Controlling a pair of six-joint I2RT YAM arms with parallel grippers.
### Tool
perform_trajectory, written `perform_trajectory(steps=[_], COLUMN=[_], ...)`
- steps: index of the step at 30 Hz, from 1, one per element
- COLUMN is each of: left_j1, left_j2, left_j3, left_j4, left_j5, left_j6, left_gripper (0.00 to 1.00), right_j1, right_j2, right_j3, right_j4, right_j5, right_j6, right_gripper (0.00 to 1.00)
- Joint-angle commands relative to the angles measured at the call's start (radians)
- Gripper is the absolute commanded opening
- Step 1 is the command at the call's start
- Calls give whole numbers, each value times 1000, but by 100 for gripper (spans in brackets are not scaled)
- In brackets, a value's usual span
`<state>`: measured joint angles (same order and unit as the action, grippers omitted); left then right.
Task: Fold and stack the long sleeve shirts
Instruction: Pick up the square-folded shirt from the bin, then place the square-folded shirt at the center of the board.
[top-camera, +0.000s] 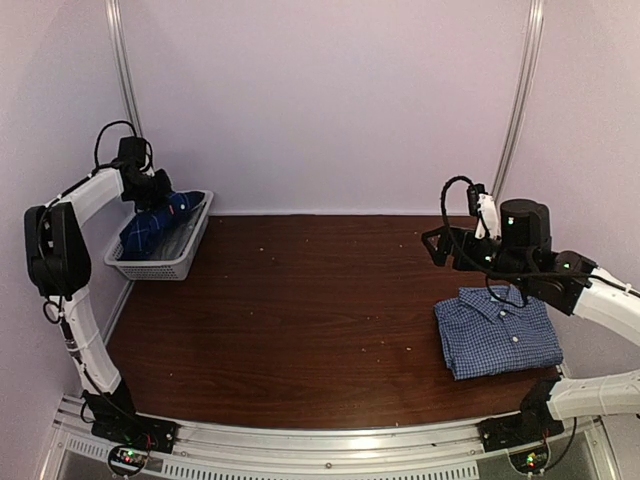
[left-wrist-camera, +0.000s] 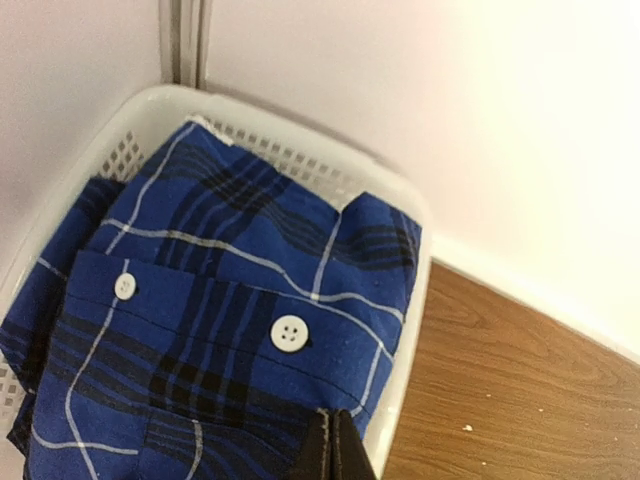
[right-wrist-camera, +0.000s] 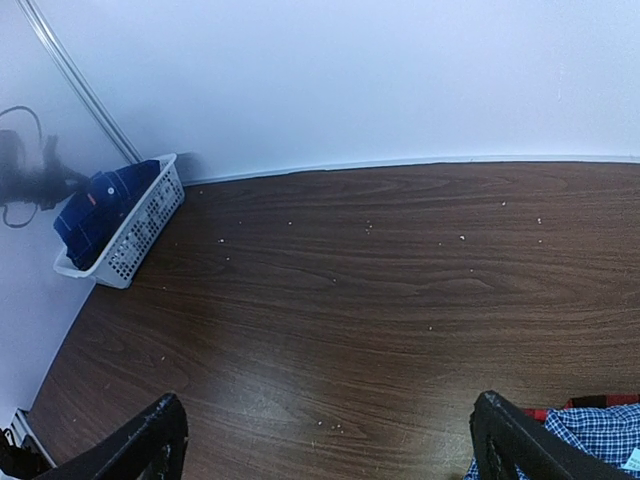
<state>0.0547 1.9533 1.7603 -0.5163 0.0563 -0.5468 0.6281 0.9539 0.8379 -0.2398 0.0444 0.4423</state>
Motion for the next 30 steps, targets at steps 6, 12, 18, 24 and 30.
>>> perform_trajectory(steps=[6, 12, 18, 24, 30], left_j1=[-162, -402, -684, -753, -580], left_j2=[-198, -252, -261, -249, 37], left_j3=[162, 303, 409, 330, 332], left_j4=[78, 93, 140, 164, -10], left_j5=[92, 88, 64, 100, 306], left_j6=[133, 214, 223, 47, -85], left_gripper=[0, 0, 0, 0, 1], right_j1=[-4, -4, -4, -4, -4], right_j2=[20, 29, 20, -6, -2], right_j3=[-3, 1, 6, 1, -8], right_j4=[41, 52, 51, 50, 55], right_j5=[-26, -34, -27, -18, -25], right_j6=[10, 15, 13, 16, 11], right_gripper=[100, 100, 100, 100, 100])
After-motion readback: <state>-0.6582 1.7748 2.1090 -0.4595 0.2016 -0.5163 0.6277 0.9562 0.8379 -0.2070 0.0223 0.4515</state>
